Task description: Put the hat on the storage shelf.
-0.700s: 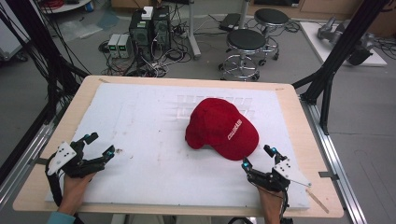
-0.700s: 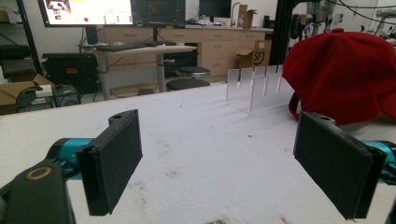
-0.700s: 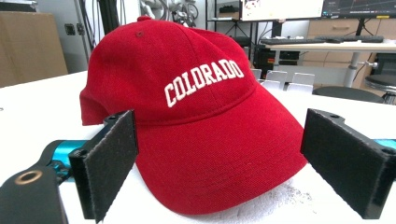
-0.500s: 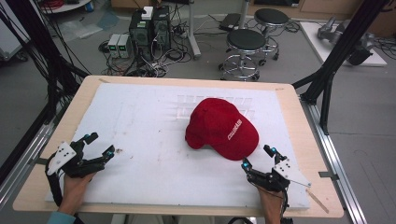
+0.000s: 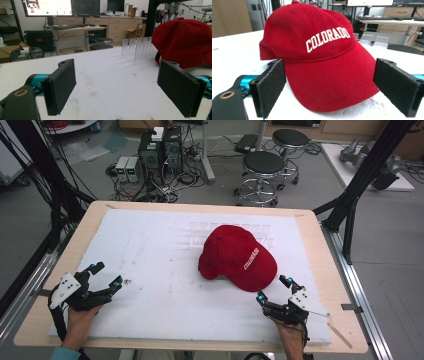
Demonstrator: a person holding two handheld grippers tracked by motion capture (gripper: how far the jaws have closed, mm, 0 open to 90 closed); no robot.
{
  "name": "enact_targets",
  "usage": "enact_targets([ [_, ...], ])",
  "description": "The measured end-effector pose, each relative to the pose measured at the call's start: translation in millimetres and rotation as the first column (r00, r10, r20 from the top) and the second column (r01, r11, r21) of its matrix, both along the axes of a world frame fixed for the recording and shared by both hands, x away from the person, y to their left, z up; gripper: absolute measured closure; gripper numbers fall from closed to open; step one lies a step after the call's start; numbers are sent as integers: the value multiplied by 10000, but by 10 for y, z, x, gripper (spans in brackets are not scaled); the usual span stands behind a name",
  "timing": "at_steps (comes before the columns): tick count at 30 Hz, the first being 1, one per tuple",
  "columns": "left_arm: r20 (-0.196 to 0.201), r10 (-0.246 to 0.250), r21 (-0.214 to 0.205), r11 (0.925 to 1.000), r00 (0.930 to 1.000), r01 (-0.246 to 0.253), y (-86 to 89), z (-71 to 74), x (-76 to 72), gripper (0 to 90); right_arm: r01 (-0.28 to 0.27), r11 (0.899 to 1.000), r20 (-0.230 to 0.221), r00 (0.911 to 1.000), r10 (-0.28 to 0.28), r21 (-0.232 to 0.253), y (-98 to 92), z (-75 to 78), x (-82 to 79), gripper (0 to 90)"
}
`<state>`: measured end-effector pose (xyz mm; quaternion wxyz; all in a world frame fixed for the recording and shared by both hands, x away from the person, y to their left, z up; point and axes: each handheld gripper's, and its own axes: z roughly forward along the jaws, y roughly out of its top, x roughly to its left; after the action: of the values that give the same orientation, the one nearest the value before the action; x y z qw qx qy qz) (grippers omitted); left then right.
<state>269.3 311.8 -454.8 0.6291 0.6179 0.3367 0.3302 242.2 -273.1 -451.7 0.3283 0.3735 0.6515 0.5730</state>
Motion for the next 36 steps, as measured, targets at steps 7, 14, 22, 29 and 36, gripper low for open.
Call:
enact_targets([
  [7, -11, 19, -10, 10000, 10000, -19, 1, 1, 0, 156, -211, 9994, -176, 9996, 206, -288, 18, 20, 45, 102],
  [14, -43, 109, -76, 9999, 9999, -109, -1, 1, 1, 157, -554, 9976, -450, 9976, 535, -424, 34, 140, 106, 102],
  [22, -69, 132, -84, 9999, 9999, -132, 1, 1, 2, 156, -1131, 9853, -612, 9925, 1060, -1278, 116, 589, 296, 103],
  [29, -34, 139, -62, 9999, 9999, -139, -6, 1, 3, 157, -1788, 9608, -939, 9823, 1621, -2119, 291, 908, 517, 102],
  [36, -100, 153, -65, 9999, 9998, -153, -2, 2, 4, 157, -2247, 9284, -1501, 9708, 1871, -2961, 422, 1040, 783, 103],
])
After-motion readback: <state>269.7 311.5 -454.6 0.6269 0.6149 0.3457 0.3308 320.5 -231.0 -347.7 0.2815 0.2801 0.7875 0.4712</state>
